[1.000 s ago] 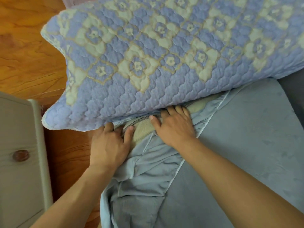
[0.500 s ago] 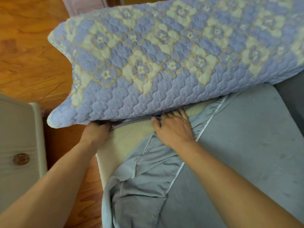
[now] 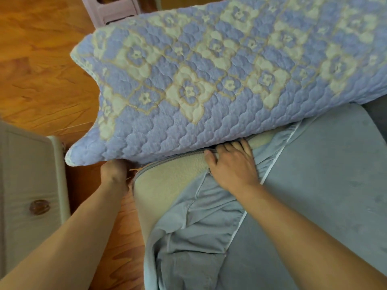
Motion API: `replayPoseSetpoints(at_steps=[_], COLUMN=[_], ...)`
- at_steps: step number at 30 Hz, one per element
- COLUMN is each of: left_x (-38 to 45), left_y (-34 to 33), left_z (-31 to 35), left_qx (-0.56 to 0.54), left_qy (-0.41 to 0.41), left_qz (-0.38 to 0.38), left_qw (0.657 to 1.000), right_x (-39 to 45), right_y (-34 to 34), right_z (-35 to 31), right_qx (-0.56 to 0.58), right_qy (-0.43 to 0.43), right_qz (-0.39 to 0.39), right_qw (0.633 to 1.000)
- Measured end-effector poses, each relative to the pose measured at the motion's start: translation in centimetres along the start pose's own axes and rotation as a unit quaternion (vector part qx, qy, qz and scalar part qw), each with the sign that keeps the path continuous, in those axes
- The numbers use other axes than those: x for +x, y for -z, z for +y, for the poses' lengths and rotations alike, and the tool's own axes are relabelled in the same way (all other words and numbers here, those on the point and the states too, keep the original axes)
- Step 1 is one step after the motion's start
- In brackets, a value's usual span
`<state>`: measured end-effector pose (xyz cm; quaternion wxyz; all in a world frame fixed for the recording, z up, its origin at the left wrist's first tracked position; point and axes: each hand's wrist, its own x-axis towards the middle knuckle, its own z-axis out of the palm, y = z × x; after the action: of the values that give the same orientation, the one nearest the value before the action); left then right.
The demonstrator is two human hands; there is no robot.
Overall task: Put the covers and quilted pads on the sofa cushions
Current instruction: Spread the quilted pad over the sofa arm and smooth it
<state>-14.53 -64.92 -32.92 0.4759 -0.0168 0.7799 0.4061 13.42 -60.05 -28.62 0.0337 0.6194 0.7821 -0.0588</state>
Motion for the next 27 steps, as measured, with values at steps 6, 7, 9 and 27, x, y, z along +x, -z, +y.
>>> replayPoseSetpoints(at_steps=[6, 7, 9, 27], left_x=[-0.9, -0.3, 0.3, -14.1], left_y=[-0.4, -0.3, -0.4, 9.4], left_z=[-0.5, -0.6, -1.0, -1.4], left_qx=[0.026, 0.044, 0.059, 0.175], left_qy=[0.076, 0.073, 0.038, 0.017], left_qz=[-0.208, -0.217, -0.194, -0.04], left_qw=[0.975, 0.972, 0.978, 0.984], right_x=[0.6, 0.8, 0.8, -6.4], right_y=[-0.1, -0.1, -0.1, 8.1], right_z=[0.1, 0.1, 0.1, -2.5], right_qx=[-0.001, 0.002, 0.002, 0.045], right_qy=[0.004, 0.001, -0.005, -0.006], right_qz=[-0.035, -0.041, -0.045, -0.316], right_qw=[0.999, 0.999, 0.999, 0.948])
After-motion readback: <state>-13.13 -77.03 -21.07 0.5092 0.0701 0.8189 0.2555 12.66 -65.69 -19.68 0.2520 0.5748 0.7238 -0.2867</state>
